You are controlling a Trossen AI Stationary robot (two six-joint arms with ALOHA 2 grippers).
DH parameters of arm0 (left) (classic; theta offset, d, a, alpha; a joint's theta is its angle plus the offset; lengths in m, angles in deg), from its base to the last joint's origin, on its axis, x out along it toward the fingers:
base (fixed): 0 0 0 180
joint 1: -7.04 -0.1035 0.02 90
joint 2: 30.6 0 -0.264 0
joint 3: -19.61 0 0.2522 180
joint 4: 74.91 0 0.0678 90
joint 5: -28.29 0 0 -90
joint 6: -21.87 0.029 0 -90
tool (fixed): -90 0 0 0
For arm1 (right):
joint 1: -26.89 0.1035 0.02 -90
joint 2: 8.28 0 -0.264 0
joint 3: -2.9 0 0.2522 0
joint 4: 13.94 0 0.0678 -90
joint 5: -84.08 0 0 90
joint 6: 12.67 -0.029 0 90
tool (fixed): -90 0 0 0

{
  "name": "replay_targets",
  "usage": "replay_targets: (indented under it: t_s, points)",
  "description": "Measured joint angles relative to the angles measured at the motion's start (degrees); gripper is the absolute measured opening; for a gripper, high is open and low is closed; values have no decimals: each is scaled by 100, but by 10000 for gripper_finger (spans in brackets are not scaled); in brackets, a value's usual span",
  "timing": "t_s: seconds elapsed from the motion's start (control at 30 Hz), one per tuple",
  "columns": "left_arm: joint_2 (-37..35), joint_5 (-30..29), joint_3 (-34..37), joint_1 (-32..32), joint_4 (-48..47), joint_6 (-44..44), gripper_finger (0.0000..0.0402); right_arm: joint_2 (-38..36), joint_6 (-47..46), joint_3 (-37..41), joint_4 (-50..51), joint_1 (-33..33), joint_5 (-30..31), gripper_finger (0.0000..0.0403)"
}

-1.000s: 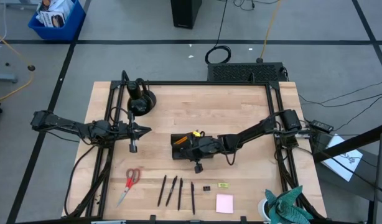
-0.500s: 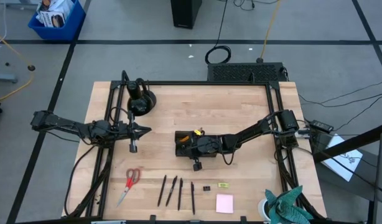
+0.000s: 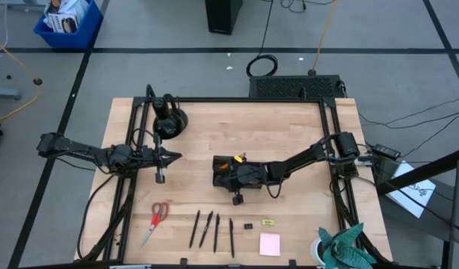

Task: Pick and place office supplies into organizer
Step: Adjust the black desk organizer

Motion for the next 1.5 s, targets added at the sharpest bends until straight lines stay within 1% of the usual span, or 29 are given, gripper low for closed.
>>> replay_targets:
  t_s: [0.1,0.2,0.27,0.37,0.47,0.53,0.6,0.77,0.87,0.97,1.1,1.23,1.43,1.5]
  points:
    - [0,0,0,-1,2,0,21,-277,227,0,-54,154,7,67]
    - [0,2,0,-1,0,0,21,-625,215,-1,136,390,-5,70]
    - [0,2,0,-2,0,0,21,-846,196,-2,610,588,-4,69]
    - [0,2,0,0,0,-2,21,-1046,34,-2,1682,876,-8,60]
    - [0,2,0,0,-1,-2,21,-1072,-462,3,2797,1081,160,36]
    - [0,2,0,1,0,-22,21,-1076,-672,104,3135,1173,339,13]
    - [0,2,0,0,2,-76,21,-1079,-839,297,3171,1244,479,5]
    - [0,2,0,-1,2,-155,21,-1079,-1290,758,3168,1259,480,1]
    - [0,3,0,-1,2,-97,21,-1077,-1559,1012,3166,1255,825,2]
    - [0,2,0,-1,2,-86,21,-1107,-1722,1129,3185,1253,1169,1]
    - [0,2,0,0,0,-87,21,-1112,-1762,1154,3263,1200,1248,1]
    - [0,2,0,1,0,-114,21,-1112,-1830,1154,3429,1167,1602,1]
    - [0,2,0,0,0,-94,21,-1112,-1838,1154,3447,1154,1622,0]
    - [0,2,0,-1,-2,-93,21,-1112,-1738,1154,3420,1156,1424,0]
